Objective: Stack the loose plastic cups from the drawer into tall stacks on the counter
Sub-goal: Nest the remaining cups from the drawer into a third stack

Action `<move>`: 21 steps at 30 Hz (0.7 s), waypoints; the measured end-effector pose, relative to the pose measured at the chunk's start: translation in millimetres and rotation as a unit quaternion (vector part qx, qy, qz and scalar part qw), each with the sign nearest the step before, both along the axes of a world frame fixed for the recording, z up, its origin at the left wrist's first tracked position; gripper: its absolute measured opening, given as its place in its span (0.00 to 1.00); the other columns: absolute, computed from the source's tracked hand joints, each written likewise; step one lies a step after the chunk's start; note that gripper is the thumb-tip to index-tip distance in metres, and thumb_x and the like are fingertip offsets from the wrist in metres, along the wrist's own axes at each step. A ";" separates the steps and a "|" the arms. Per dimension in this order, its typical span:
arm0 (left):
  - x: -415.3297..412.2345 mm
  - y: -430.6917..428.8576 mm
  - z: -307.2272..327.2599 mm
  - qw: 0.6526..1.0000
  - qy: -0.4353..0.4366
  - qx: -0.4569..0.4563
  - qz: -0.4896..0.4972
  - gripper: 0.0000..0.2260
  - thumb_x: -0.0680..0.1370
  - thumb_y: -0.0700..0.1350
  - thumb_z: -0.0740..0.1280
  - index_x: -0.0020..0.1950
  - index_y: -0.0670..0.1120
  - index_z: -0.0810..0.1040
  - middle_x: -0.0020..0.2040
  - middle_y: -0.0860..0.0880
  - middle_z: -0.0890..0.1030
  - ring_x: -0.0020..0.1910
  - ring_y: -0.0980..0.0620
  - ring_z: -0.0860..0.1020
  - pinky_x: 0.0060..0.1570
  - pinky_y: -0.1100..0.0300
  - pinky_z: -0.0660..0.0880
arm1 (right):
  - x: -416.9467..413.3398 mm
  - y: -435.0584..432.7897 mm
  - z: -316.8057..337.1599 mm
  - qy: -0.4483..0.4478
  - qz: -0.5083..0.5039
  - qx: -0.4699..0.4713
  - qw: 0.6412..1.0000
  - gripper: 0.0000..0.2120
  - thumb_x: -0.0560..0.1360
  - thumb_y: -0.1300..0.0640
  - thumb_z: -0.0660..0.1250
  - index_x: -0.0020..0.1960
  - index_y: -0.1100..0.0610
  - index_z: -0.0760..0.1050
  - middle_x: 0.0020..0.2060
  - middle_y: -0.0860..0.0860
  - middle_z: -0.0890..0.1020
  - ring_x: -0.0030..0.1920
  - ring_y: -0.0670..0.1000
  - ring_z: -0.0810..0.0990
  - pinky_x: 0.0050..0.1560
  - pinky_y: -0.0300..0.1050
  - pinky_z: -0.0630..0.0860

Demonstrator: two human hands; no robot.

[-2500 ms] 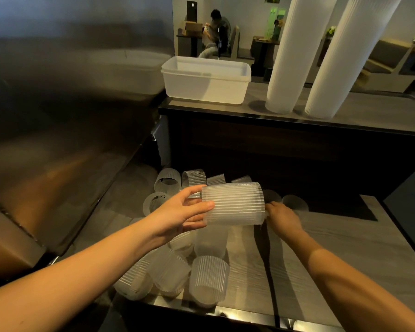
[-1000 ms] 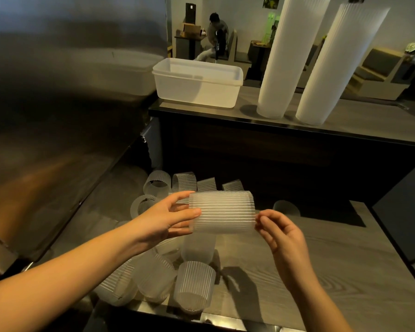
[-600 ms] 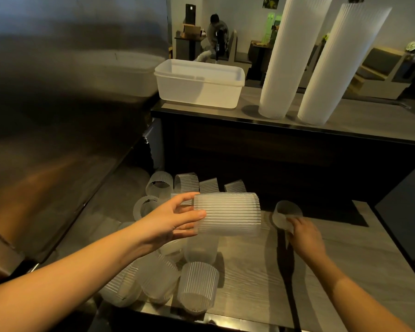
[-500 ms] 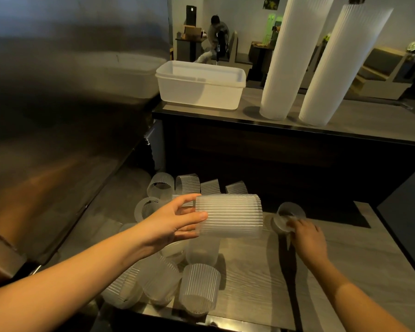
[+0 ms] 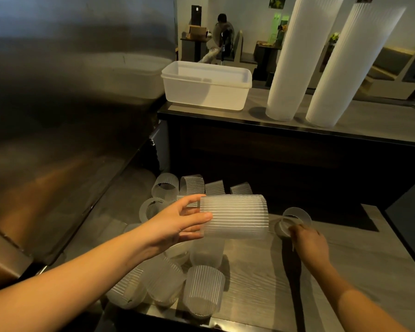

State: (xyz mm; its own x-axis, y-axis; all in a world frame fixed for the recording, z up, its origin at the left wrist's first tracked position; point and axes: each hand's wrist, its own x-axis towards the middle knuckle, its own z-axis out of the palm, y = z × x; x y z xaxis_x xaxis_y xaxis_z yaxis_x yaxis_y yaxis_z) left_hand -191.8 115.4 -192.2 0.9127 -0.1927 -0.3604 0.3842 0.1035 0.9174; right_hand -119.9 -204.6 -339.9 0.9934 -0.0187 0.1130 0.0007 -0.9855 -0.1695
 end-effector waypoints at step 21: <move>5.8 1.4 -6.9 0.999 0.004 -0.019 0.041 0.25 0.70 0.40 0.69 0.67 0.48 0.69 0.53 0.47 0.80 0.33 0.57 0.80 0.49 0.56 0.78 | -63.5 67.5 133.4 -0.034 0.063 0.713 0.698 0.14 0.60 0.43 0.71 0.42 0.49 0.83 0.36 0.47 0.84 0.38 0.42 0.81 0.42 0.32 0.77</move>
